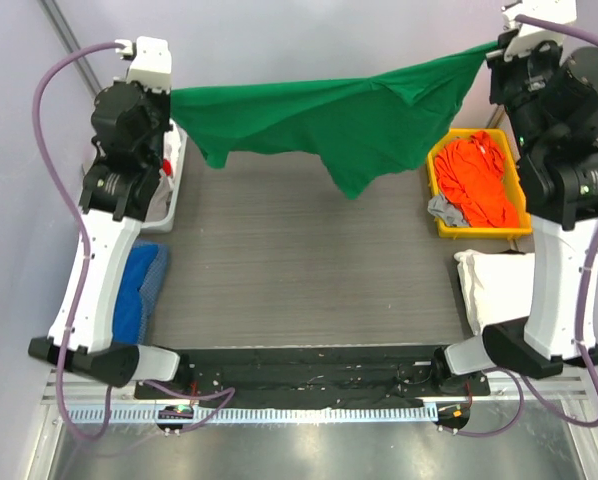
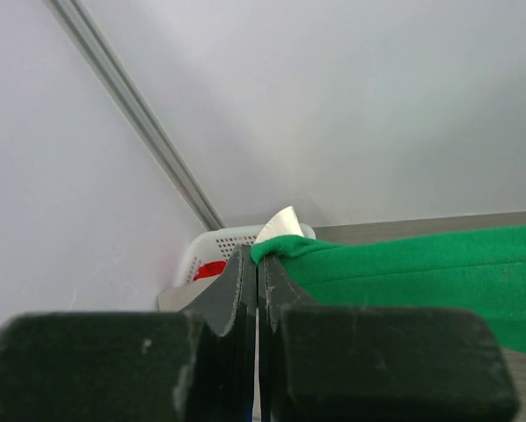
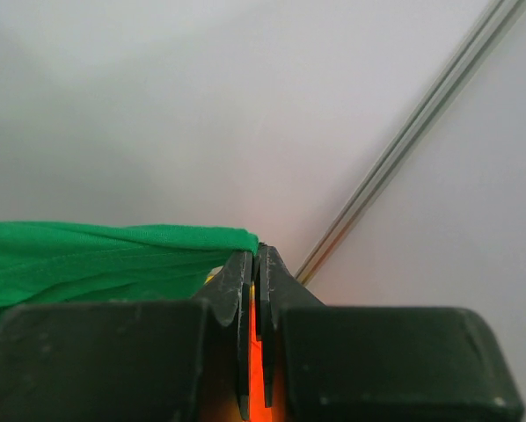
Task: Fold and stack the t-shirts
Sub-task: Flatten the tshirt out
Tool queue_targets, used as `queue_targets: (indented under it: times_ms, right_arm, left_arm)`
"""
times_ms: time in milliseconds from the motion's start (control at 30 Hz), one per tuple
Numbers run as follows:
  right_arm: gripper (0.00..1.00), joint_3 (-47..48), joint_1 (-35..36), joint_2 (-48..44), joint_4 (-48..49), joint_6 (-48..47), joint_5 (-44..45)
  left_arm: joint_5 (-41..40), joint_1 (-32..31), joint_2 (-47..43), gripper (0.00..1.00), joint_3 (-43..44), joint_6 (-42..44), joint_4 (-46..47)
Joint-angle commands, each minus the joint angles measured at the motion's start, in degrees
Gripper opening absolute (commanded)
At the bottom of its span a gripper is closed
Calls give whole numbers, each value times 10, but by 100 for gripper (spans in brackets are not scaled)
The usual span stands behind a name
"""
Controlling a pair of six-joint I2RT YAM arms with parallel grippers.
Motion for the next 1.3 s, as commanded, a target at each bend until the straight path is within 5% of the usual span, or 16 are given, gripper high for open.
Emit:
queue_targets:
  times_ms: [0, 400, 733, 1000, 1267]
  right_arm:
    - [1, -21, -3, -66, 37, -2, 16]
    - [1, -94, -3, -160, 23, -8, 26]
    - [1, -109, -3, -113, 49, -16, 41]
    - [1, -65, -4, -8, 85, -29, 53]
    - [1, 117, -9, 145, 93, -36, 63]
  left_arm:
    - [-11, 4, -77, 0, -50, 15, 24]
    - [-4, 4, -182, 0, -133, 21, -24]
    - [-23, 4, -92, 0, -111, 24, 29]
    - [-16, 20, 51, 0, 4, 8, 62]
    - [3, 77, 200, 0, 198, -57, 31]
